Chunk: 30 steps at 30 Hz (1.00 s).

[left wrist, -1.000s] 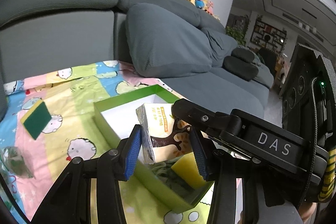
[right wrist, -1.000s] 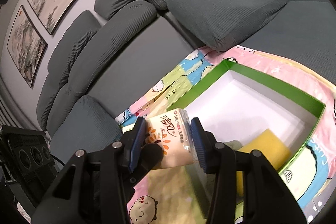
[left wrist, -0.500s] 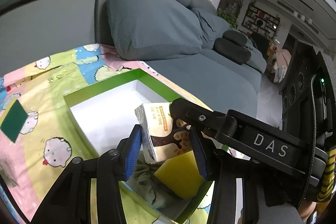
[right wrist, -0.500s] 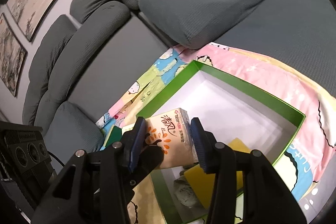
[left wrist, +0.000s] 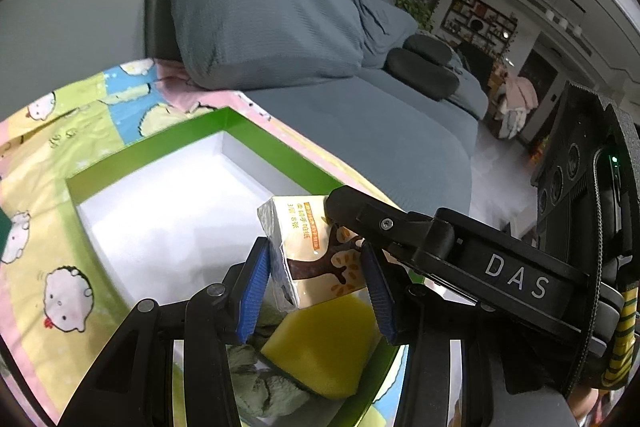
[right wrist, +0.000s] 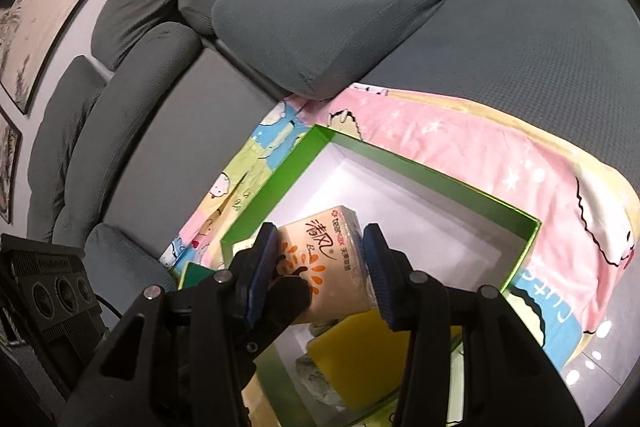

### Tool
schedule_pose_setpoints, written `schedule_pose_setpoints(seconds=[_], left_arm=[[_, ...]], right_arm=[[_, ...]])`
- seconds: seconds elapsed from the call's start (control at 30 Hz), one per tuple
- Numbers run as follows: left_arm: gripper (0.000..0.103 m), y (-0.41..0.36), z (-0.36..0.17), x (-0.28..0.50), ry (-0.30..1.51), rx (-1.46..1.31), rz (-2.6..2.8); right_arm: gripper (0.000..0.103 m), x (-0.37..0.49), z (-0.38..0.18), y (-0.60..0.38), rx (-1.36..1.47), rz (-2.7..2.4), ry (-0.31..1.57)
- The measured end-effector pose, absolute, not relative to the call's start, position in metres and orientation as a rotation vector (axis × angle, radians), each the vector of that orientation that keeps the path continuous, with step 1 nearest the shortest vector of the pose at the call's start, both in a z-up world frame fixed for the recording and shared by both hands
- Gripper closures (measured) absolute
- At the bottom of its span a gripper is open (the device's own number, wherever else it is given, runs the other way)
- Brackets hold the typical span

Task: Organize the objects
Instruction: 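Lift the tissue pack with the left gripper and carry it over the box, then open the left gripper to drop the tissue pack into the box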

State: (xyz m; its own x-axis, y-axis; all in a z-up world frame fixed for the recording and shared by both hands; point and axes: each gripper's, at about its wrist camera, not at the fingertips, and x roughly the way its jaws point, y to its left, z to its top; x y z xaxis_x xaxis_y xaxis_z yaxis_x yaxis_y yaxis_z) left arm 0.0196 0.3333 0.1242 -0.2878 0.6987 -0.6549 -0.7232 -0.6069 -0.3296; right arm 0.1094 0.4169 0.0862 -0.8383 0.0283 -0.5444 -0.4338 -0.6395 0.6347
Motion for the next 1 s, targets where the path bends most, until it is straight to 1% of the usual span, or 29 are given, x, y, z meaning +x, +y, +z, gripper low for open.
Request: schedule_pose_setpoints(seconds=[0.6,1.0], left_arm=[[0.056,0.342,0.096,0.006,-0.007,-1.125,1.856],[0.056,0.343,0.089,0.006,-0.001,-1.168,1.84]], right_arm=[[0.059,0.103,0.073,0.421,-0.84,2.387,1.068],[0.06,0.104,0.066,0.424,-0.869,2.335,1.054]])
